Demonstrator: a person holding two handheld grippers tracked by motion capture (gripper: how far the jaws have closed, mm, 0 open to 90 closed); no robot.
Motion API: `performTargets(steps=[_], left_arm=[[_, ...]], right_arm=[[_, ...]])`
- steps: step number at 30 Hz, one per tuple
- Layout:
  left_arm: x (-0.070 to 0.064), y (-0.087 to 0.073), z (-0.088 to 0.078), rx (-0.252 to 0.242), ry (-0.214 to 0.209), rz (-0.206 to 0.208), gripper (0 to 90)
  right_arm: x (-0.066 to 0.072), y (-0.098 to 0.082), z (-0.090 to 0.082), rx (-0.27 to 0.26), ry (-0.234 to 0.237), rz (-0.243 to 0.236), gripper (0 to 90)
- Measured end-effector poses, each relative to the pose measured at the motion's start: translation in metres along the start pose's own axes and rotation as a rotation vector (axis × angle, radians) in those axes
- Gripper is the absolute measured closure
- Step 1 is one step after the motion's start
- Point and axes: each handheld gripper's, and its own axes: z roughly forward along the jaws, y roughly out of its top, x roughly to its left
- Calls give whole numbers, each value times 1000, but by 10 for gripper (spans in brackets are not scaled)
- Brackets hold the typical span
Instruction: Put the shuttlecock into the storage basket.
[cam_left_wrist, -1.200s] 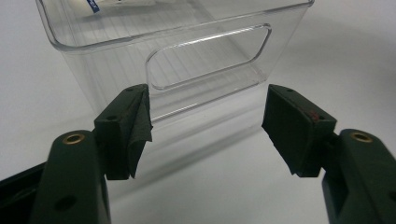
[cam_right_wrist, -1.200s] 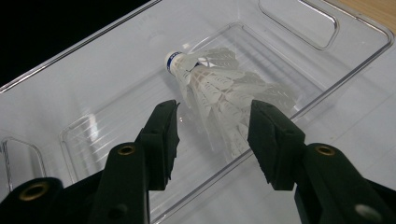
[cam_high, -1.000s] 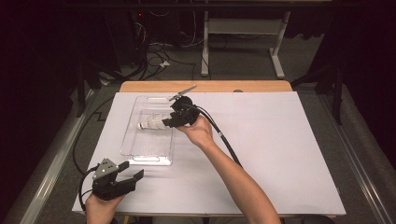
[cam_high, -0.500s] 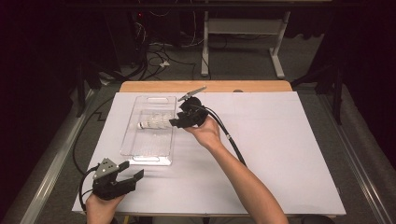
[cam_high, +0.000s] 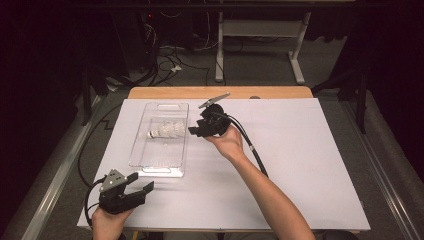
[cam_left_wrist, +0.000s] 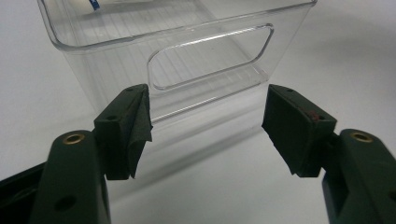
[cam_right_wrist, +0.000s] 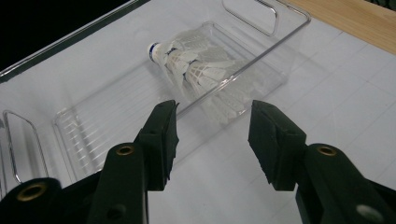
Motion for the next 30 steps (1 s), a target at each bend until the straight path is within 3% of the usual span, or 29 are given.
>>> performTargets(steps=[30], left_arm=[[0,0,0,-1,6,-1,333]], right_arm=[[-24,-25,-25,-7,-47,38,502]])
